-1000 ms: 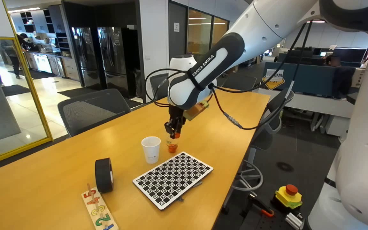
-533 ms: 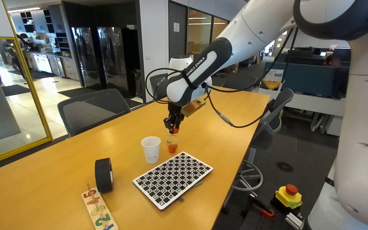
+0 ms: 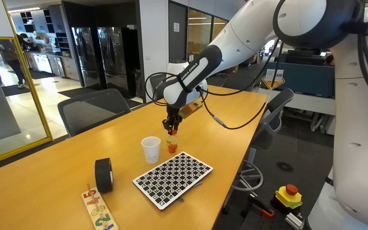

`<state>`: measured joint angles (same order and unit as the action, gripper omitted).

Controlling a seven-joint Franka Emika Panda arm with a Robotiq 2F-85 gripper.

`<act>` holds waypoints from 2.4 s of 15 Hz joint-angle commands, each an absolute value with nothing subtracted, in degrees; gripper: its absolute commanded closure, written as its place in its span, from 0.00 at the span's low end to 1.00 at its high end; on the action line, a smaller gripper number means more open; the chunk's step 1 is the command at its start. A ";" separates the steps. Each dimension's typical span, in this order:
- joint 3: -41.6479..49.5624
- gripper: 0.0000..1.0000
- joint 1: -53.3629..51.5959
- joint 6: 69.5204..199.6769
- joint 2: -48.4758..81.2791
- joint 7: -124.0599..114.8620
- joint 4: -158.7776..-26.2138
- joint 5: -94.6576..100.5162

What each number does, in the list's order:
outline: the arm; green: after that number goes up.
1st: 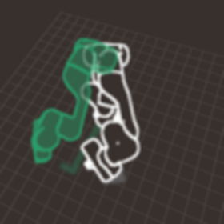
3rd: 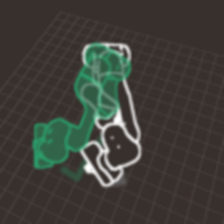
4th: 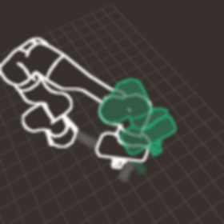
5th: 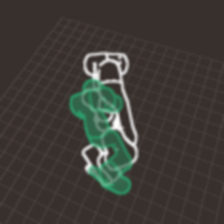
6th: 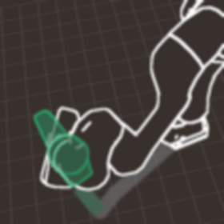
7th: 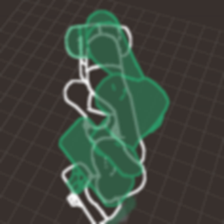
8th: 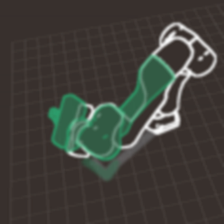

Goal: Put the orange rings inside the clear cup. put the blue ring inside the white cup

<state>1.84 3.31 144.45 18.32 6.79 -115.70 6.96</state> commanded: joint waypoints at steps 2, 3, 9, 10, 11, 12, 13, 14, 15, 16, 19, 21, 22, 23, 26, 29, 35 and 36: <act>1.85 0.31 3.89 143.14 19.95 7.36 -112.62 5.50; 2.02 0.26 3.76 143.06 19.89 7.04 -112.65 5.83; 2.78 0.00 2.10 143.13 14.45 3.91 -118.52 8.39; 2.67 0.00 1.84 143.03 12.87 3.49 -120.19 8.69; 2.11 0.00 1.63 142.26 10.33 3.88 -122.75 8.50; 1.69 0.00 1.24 141.30 7.77 4.00 -125.28 8.52; 1.28 0.00 0.56 140.60 4.76 3.63 -128.40 8.77; 0.92 0.00 -0.05 139.82 2.20 3.17 -130.87 9.10; 0.49 0.00 -0.67 139.43 -0.34 2.49 -133.53 9.62; -0.13 0.00 -1.19 138.58 -3.15 2.09 -135.93 9.62; -2.45 0.00 -2.77 135.62 -12.15 2.68 -143.24 8.35; -3.91 0.00 -3.72 133.04 -18.50 1.79 -146.97 7.72; -4.65 0.00 -4.04 131.92 -21.57 0.31 -148.60 7.73; -5.17 0.00 -4.30 129.82 -24.73 -0.58 -149.66 7.39; -5.47 0.00 -4.34 122.19 -33.24 -2.30 -150.99 6.58; -4.16 0.00 -4.52 115.20 -40.26 1.06 -151.37 7.37; -0.53 0.00 -5.99 112.83 -51.00 12.17 -156.58 8.11; 0.70 0.00 -6.13 112.96 -52.20 13.73 -157.47 7.57</act>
